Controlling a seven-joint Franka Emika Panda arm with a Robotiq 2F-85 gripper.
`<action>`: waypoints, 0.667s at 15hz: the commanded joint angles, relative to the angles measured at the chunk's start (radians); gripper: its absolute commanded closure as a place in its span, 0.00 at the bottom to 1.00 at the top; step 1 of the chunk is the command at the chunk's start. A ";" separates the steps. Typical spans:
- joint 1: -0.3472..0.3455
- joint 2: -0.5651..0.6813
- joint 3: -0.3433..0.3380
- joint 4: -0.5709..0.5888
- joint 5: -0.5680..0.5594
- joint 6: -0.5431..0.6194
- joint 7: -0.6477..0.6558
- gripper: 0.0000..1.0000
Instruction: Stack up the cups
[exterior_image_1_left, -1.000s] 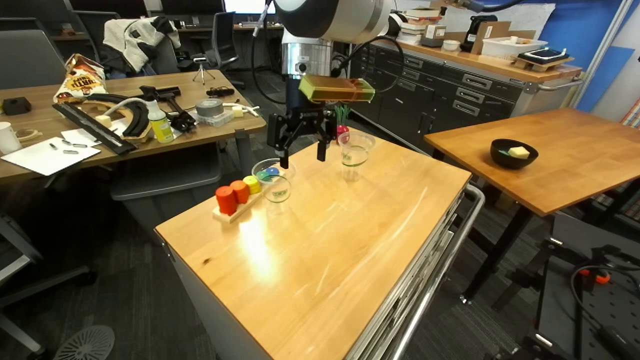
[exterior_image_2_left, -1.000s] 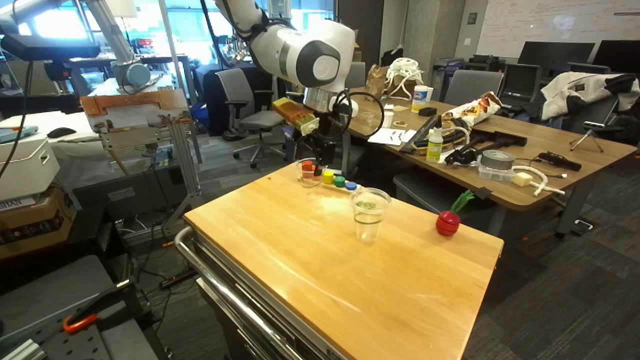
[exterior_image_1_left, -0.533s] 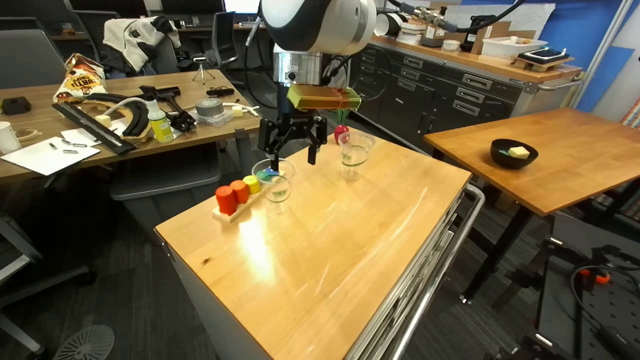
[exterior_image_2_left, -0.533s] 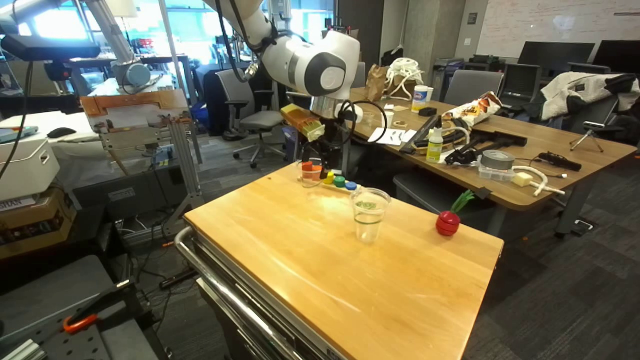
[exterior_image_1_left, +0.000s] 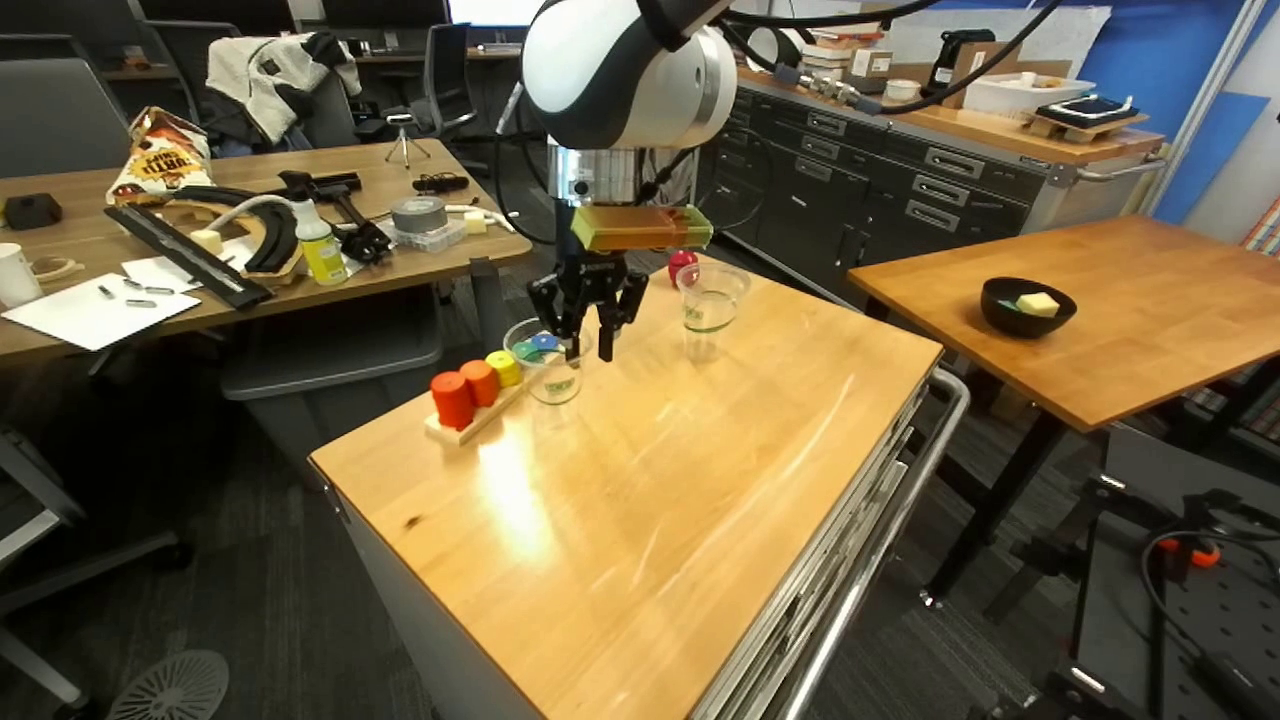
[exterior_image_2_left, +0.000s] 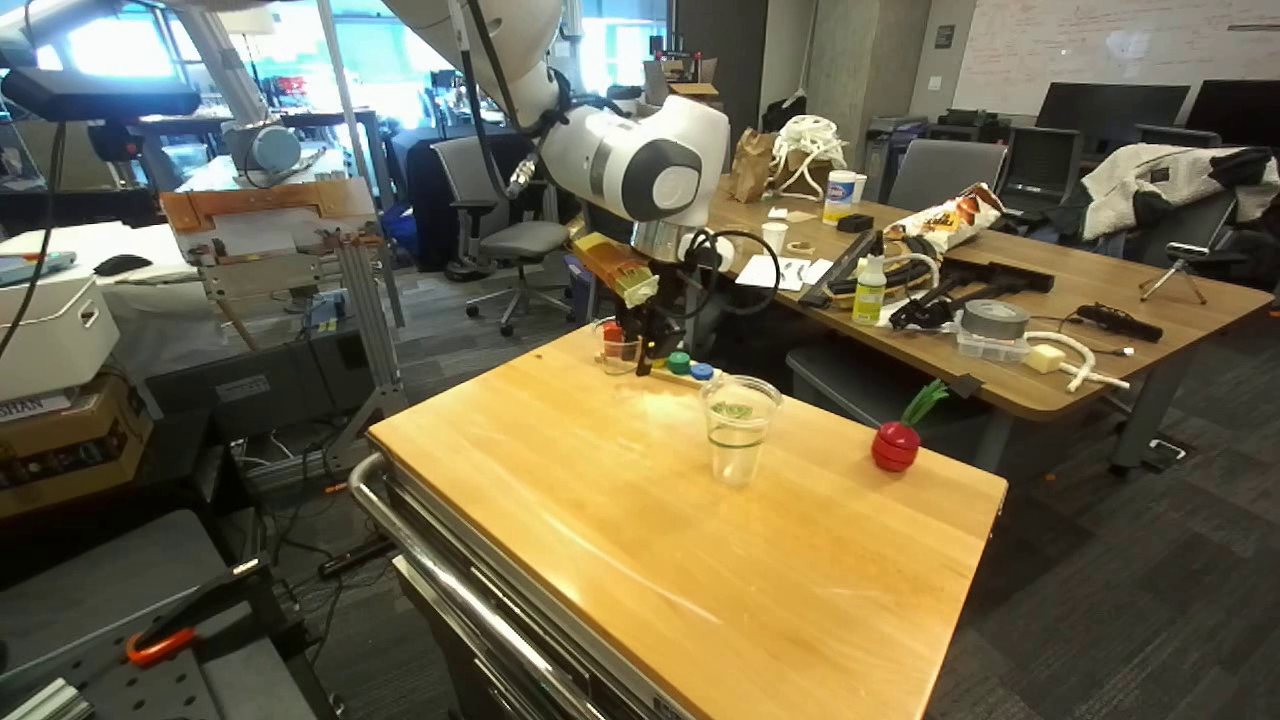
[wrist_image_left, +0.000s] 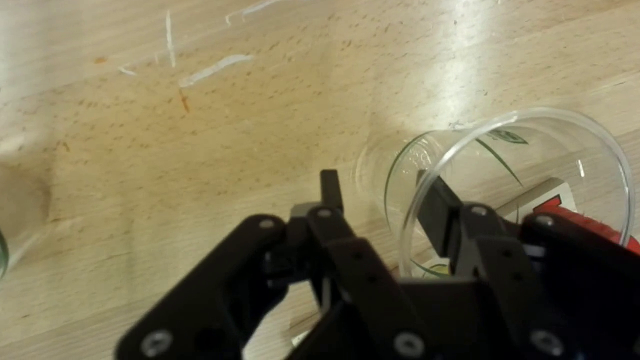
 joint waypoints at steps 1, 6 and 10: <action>0.016 -0.007 -0.014 0.024 -0.023 0.008 0.020 0.87; 0.017 -0.045 -0.023 -0.004 -0.044 -0.006 0.023 0.99; 0.004 -0.084 -0.028 -0.031 -0.041 -0.030 0.035 0.99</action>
